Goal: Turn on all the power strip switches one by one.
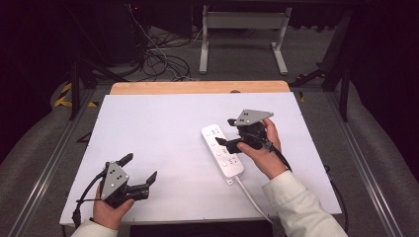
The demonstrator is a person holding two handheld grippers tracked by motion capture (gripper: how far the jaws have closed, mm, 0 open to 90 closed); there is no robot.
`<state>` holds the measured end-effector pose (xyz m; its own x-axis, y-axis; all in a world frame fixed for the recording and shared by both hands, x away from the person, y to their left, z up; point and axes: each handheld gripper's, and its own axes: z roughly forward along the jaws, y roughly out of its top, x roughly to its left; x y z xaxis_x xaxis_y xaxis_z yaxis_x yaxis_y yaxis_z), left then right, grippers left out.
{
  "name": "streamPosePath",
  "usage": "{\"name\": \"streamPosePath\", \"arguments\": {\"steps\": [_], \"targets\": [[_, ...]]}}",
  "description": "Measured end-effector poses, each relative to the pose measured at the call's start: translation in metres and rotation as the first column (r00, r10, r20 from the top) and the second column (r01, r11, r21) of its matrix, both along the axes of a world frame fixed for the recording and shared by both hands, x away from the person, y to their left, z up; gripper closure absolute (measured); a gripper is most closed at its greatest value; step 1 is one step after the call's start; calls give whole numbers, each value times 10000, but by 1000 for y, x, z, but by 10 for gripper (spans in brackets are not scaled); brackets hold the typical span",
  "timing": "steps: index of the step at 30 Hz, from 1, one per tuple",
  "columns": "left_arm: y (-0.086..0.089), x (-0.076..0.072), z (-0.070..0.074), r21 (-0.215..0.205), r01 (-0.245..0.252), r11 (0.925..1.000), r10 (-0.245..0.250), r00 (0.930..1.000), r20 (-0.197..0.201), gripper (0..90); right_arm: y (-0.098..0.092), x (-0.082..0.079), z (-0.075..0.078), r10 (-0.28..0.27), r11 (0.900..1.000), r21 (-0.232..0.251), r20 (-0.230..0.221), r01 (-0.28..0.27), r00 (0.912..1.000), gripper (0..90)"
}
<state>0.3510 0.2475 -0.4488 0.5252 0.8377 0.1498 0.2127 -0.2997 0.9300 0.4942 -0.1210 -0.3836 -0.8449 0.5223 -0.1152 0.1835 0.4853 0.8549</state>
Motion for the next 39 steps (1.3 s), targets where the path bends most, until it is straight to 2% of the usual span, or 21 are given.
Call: {"name": "streamPosePath", "arguments": {"steps": [7, 15, 18, 23, 24, 26, 27, 29, 31, 34, 39], "targets": [[0, 0, 0, -29, -1, 10000, 1, 10000, 4, 94, -21, -12, -2, -59, 9988, 486, -32, 61, 10000, 227], [1, 0, 0, -178, 216, 9996, -218, 9997, -101, 94, -48, -25, -13, -295, 9957, 878, -69, 300, 9995, 217], [2, 0, 1, -225, 289, 9993, -292, 9994, -162, 93, -58, -30, -19, -292, 9926, 1175, -98, 302, 9995, 217], [3, 0, 1, -305, 365, 9989, -369, 9992, -140, 90, -75, -37, -34, -441, 9909, 1259, -218, 465, 9988, 203], [4, 0, 1, -205, 376, 9991, -379, 9992, -103, 88, -78, -38, -37, -437, 9901, 1327, -239, 465, 9988, 198], [3, 0, 0, -152, 327, 9994, -329, 9993, -174, 63, -84, -41, -43, -462, 9895, 1355, -272, 494, 9986, 186], [3, 0, 1, -186, 452, 9988, -456, 9987, -244, 54, -87, -43, -45, -483, 9899, 1323, -274, 515, 9985, 183], [6, 0, 2, -596, 755, 9954, -774, 9965, -316, 35, -91, -46, -51, -523, 9903, 1271, -277, 554, 9982, 181], [9, 0, 2, -700, 804, 9943, -820, 9964, -204, 35, -95, -49, -56, -552, 9900, 1287, -292, 585, 9980, 180], [10, 0, 2, -799, 881, 9929, -905, 9955, -264, 31, -103, -53, -65, -648, 9892, 1294, -365, 690, 9972, 179], [9, 0, 0, -571, 866, 9946, -879, 9959, -197, 26, -114, -58, -77, -744, 9885, 1275, -580, 813, 9955, 179]]}}
